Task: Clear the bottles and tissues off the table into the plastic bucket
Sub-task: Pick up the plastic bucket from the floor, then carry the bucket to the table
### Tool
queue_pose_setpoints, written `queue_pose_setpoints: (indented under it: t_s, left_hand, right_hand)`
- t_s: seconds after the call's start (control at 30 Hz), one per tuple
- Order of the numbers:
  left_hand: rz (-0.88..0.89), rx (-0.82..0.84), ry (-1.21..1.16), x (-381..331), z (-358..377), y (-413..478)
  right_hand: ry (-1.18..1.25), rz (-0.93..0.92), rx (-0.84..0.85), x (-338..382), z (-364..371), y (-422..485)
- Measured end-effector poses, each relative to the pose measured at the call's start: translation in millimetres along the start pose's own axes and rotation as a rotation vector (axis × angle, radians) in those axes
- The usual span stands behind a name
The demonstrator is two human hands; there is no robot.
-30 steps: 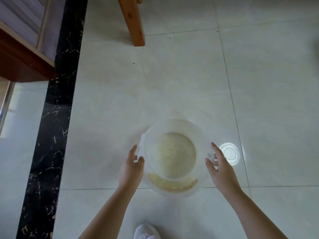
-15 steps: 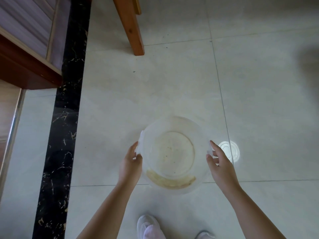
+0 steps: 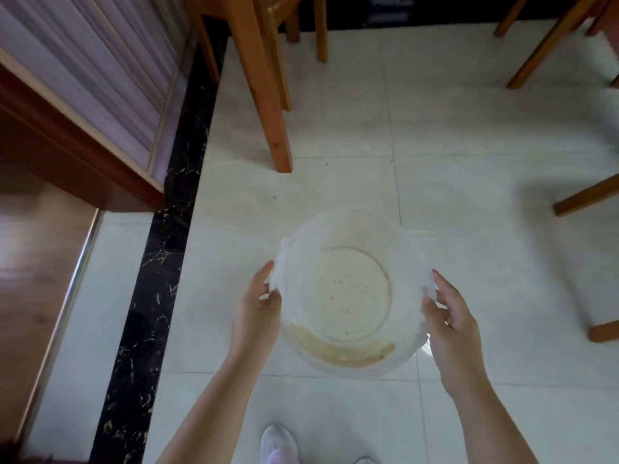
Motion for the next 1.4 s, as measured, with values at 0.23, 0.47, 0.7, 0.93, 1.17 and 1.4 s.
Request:
queue_pose_setpoints:
  t_s: [0.23,0.47,0.7,0.93,1.17,1.4]
  left_hand:
    - [0.166,0.005,-0.002,-103,-27,-15]
    - [0.266,-0.065,-0.041,-203,-57,-47]
    - [0.484,-0.101,0.026,-299,-97,-96]
    - [0.557,-0.122,-0.079,-388,-133,-154]
    - [0.638,-0.141,-0.136,-445,-150,-192]
    - [0.703,-0.11,-0.271,-470,-149,-223]
  right_hand:
    - [0.078,-0.093,-0.019,93,-46,-39]
    - [0.174,-0.191,-0.059,178,-86,-90]
    - [0.284,-0.301,-0.089,265,-130,-165]
    - [0.413,-0.357,-0.085,328,-175,-231]
    - [0.459,-0.431,-0.096,362,-221,-281]
    - [0.42,-0.46,-0.117,376,-256,-312]
Point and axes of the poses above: each hand's wrist, its own y-axis towards the middle knuckle, its own z-axis out of the palm, x = y × z, the point moved 2 cm from there along y, towards the middle knuckle, and after that the axes turned 14 degrees about z, right-handed, at the moved point
